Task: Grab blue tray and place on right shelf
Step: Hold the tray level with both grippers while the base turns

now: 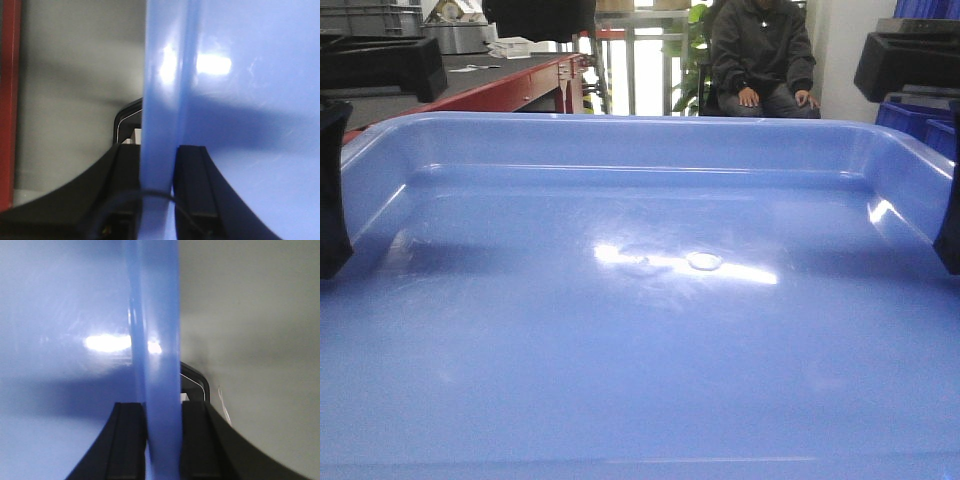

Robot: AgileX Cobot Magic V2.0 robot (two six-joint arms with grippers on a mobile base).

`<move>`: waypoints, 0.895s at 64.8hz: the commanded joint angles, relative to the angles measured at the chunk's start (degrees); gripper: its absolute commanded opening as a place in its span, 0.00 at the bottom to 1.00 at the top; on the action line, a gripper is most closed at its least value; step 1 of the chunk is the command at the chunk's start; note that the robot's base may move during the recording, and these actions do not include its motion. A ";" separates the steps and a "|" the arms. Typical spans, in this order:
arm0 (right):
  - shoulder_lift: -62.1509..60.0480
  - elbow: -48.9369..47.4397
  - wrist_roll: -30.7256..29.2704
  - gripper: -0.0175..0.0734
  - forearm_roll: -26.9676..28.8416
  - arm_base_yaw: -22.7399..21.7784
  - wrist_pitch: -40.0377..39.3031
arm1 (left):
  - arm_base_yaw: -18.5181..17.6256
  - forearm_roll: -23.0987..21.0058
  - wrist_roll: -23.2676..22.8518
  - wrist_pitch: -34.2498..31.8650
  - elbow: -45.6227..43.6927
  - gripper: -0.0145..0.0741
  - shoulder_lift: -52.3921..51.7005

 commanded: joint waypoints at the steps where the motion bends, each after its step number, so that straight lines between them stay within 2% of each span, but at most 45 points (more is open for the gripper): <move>1: -1.38 -1.58 0.64 0.43 -1.37 -0.07 -0.89 | -0.37 1.07 -1.34 0.87 -1.35 0.19 -1.75; 58: -1.38 -1.58 0.64 0.43 -1.37 -0.07 -0.95 | -0.37 1.07 -1.34 0.87 -1.35 0.19 -1.75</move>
